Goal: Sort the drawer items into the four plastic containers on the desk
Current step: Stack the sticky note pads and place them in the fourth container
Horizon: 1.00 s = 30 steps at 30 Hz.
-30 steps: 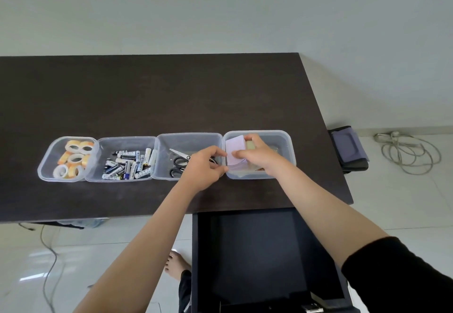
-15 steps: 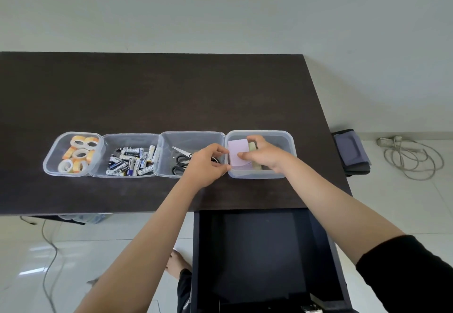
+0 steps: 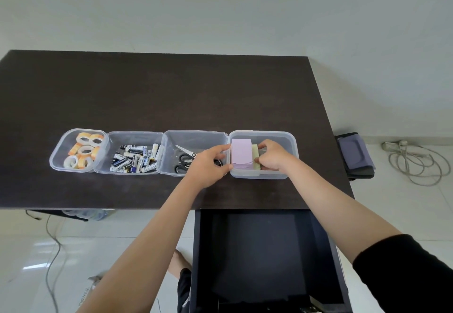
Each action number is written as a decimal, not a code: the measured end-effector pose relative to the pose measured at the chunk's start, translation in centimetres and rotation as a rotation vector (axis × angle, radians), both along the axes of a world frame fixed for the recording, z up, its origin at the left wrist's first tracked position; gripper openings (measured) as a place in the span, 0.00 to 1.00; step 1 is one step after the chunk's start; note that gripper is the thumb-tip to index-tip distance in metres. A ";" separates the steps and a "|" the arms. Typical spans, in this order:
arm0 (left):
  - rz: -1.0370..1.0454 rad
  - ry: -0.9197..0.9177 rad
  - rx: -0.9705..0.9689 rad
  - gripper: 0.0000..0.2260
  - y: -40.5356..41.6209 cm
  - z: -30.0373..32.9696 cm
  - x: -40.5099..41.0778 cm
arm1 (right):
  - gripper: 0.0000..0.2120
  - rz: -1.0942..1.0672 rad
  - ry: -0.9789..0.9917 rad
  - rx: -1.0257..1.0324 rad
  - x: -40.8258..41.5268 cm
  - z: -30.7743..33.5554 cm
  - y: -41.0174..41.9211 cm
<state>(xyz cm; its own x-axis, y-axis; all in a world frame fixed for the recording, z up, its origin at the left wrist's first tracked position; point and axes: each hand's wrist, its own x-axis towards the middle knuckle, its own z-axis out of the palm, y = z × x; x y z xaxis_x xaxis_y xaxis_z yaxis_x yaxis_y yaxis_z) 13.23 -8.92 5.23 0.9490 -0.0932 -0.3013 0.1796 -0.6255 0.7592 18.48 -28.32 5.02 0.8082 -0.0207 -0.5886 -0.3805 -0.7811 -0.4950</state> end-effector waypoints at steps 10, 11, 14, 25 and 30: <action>-0.011 0.000 -0.009 0.27 0.1 -0.4 0.0 | 0.21 -0.082 -0.001 0.122 -0.1 -0.3 -0.6; -0.011 0.002 -0.009 0.27 0.1 -0.5 0.0 | 0.22 -0.084 0.002 0.129 -0.1 -0.1 -0.6; -0.015 0.000 -0.016 0.27 0.1 -0.4 0.0 | 0.23 -0.097 0.045 0.143 0.2 1.1 -0.7; -0.014 -0.002 -0.015 0.27 0.1 -0.2 -0.1 | 0.23 -0.077 0.006 0.079 0.1 1.9 -0.3; -0.016 -0.007 -0.013 0.27 0.1 -0.2 -0.1 | 0.13 -0.036 -0.066 0.026 -0.5 1.6 -0.1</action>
<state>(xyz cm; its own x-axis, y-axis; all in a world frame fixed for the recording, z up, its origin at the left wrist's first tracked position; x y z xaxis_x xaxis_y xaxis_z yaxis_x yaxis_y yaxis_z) 13.13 -8.78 5.03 0.9494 -0.1118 -0.2935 0.1647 -0.6186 0.7683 18.02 -28.42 6.65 0.8442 -0.0359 -0.5348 -0.3740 -0.7542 -0.5397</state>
